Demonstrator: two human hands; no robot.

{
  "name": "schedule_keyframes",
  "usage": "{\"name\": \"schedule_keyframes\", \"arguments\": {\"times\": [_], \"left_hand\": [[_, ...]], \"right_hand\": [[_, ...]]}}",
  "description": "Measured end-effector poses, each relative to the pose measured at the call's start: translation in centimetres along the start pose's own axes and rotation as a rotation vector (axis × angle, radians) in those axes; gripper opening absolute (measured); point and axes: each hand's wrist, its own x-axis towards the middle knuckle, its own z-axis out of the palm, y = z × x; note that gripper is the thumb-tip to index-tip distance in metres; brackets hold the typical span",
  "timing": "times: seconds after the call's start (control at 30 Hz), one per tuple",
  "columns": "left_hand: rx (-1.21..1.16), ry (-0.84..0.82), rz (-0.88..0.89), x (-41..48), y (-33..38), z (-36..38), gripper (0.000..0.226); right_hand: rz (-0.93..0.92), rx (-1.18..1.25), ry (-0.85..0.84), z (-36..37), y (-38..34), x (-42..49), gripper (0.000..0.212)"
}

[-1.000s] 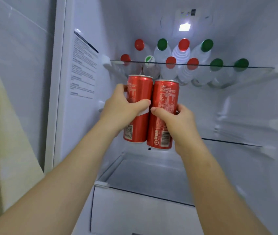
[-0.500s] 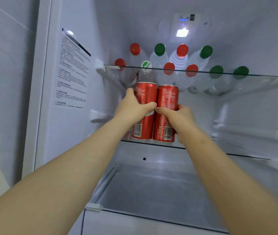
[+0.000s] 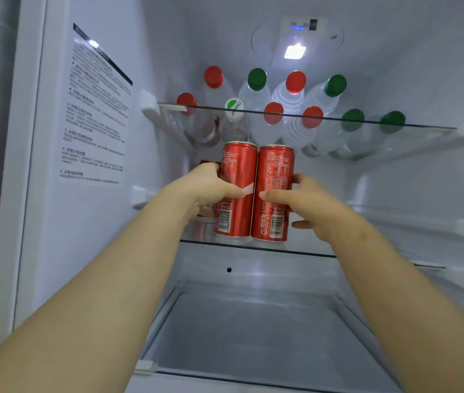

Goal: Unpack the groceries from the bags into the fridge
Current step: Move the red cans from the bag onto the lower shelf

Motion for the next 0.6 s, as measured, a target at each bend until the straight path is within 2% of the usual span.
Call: {"name": "schedule_keyframes", "arguments": {"times": [0.17,0.33,0.6], "left_hand": [[0.058,0.035,0.040,1.2,-0.6,0.6,0.059],[0.240,0.023,0.054,3.3,-0.6,1.4,0.060],[0.414,0.007,-0.002,6.9,-0.6,3.1,0.057]], "right_hand": [[-0.020,-0.095,0.023,-0.2,0.6,1.4,0.053],[-0.036,-0.202,0.048,-0.4,1.6,3.6,0.058],[0.048,-0.352,0.077,-0.5,2.6,7.3,0.067]]}}
